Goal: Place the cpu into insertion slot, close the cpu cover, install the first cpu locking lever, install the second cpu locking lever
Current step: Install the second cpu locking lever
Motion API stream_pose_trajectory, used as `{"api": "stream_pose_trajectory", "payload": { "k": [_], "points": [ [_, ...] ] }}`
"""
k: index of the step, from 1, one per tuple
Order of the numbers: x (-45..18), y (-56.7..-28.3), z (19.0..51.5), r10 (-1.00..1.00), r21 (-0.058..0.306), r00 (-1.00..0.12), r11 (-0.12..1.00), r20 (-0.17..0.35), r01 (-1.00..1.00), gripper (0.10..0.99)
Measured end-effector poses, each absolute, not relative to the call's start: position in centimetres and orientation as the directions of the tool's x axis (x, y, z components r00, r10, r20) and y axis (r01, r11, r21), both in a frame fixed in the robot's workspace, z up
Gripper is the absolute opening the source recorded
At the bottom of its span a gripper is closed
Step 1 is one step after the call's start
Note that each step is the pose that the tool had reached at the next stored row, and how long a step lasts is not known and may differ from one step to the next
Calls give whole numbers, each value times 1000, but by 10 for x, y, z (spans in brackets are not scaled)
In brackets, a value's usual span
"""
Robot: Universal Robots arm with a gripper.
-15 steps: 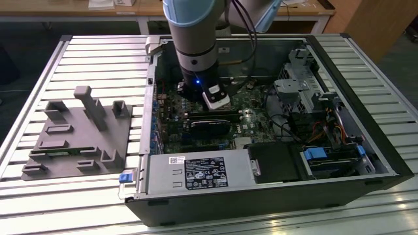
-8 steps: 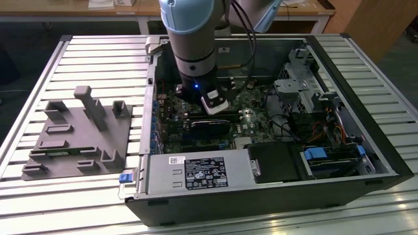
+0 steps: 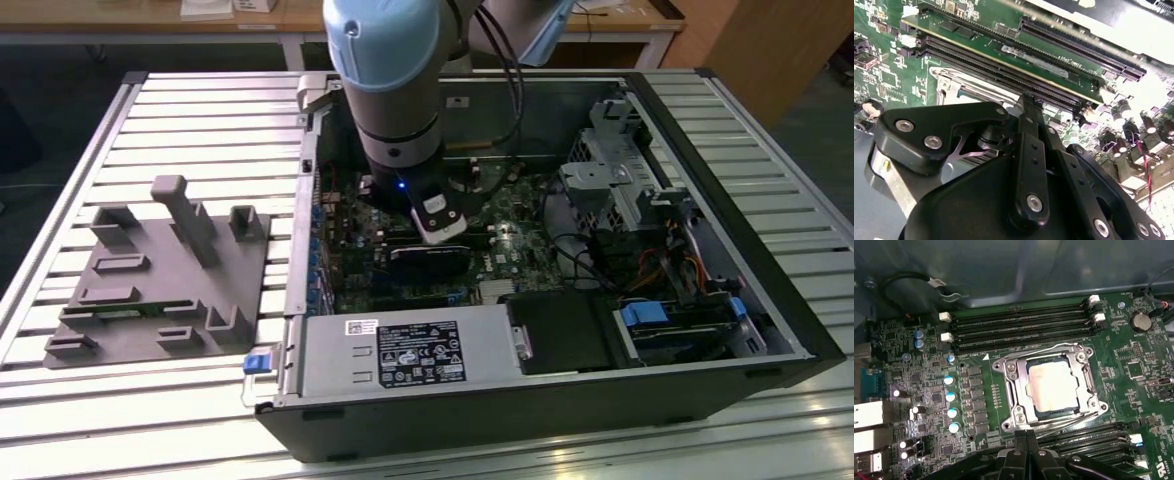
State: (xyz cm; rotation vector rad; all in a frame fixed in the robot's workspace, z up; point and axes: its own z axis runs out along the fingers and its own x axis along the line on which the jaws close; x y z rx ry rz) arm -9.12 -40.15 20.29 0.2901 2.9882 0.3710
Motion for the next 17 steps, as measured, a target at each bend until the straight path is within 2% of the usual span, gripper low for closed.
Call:
{"api": "stream_pose_trajectory", "payload": {
  "k": [17],
  "points": [
    [-98,-402,195,208,302,-975,937,-80,175,106]
  ]
}}
